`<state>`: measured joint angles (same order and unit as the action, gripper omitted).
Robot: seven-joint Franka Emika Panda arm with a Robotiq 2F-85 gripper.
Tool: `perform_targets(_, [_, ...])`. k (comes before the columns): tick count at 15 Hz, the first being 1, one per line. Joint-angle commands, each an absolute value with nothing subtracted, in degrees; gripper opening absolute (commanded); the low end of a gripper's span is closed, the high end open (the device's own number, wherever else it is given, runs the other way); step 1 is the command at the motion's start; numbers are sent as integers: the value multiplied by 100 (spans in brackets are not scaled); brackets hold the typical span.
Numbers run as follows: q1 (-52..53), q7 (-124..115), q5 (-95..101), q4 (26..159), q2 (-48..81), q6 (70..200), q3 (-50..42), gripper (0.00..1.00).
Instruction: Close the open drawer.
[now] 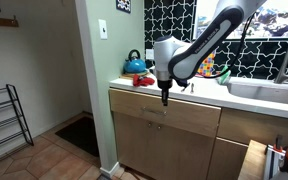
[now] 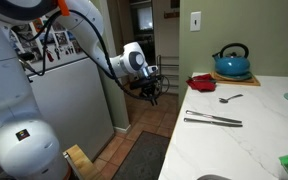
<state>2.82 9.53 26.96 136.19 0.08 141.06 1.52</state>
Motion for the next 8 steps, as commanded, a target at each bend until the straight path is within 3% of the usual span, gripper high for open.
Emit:
perform_targets(1, [291,1902,1744,13843,-728,13690,193,52])
perform_targets(7, [336,2745,737,13792,-1742,12993,-86,98])
perform_targets(8, [337,2767,645,13787,-1902,12873,-140,100])
